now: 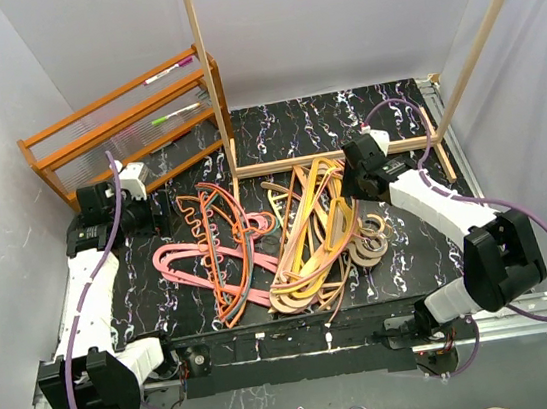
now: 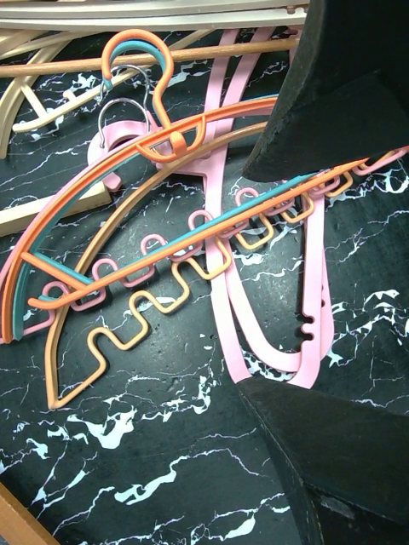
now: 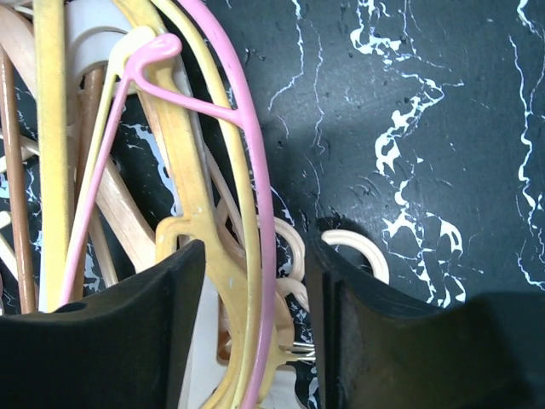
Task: Organize the hangers
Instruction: Move the hanger to the center of the board.
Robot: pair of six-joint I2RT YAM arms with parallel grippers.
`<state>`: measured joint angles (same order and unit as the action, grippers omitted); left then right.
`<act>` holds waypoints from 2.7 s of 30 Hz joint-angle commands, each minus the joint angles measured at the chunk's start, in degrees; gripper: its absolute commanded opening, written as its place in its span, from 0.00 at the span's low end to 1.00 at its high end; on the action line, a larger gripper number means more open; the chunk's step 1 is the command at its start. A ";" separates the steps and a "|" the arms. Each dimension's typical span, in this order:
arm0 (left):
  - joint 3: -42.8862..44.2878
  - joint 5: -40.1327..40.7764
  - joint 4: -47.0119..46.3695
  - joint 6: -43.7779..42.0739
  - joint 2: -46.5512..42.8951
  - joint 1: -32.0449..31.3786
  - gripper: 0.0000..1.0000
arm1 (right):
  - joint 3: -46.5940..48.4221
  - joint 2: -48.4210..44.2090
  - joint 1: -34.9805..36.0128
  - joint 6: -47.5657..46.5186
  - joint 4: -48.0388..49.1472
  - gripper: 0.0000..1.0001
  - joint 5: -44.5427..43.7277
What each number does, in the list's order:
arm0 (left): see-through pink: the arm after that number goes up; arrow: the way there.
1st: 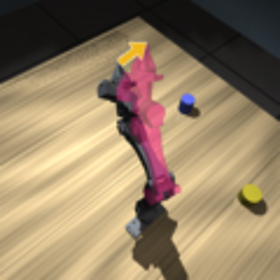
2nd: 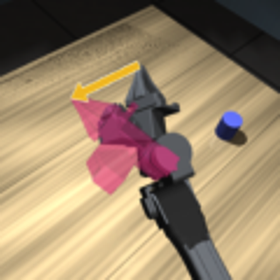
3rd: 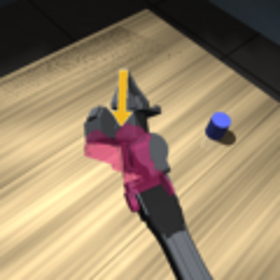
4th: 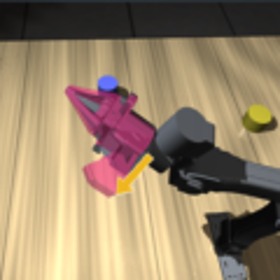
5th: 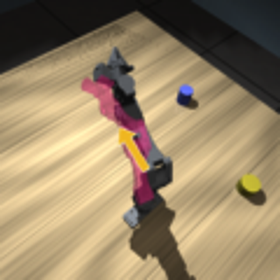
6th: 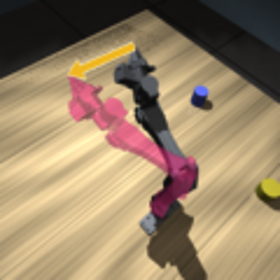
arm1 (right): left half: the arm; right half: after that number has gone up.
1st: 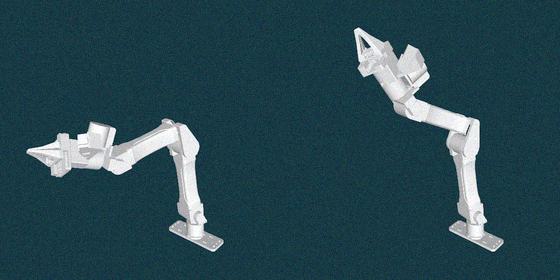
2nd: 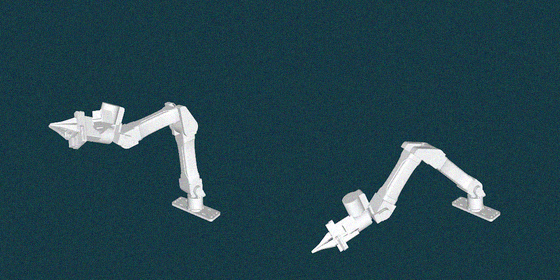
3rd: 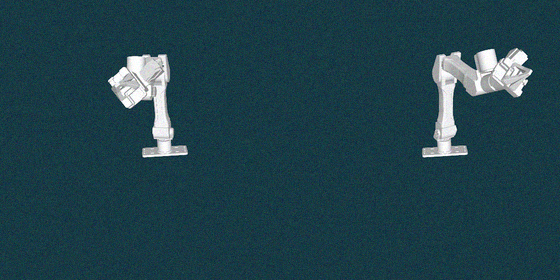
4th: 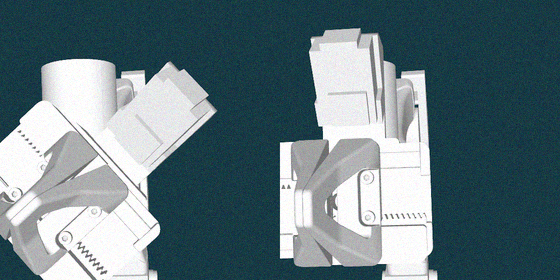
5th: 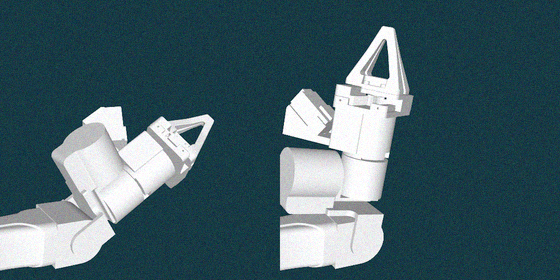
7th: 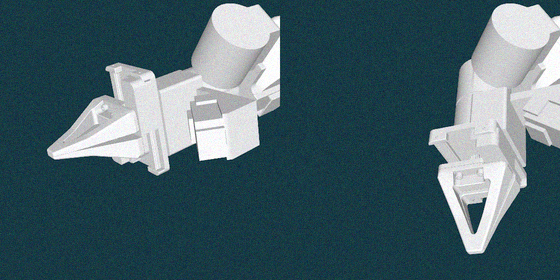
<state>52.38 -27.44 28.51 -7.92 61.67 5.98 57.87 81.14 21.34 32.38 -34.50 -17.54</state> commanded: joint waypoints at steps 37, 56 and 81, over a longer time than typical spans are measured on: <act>9.96 -13.76 15.27 -26.17 4.65 -6.40 0.97 | -0.72 2.80 5.94 -36.59 36.69 0.08 25.80; 21.23 -29.91 30.63 -48.64 11.04 -6.86 0.97 | 9.61 7.99 13.46 -36.40 40.10 0.98 31.44; 17.31 -9.56 10.58 -6.49 10.05 -7.74 0.97 | -2.55 -13.64 15.00 -2.42 -11.69 0.57 14.01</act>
<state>68.25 -39.77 38.96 -16.97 72.95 -1.43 54.59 67.37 35.18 27.27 -42.61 -0.30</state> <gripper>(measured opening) 0.972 0.624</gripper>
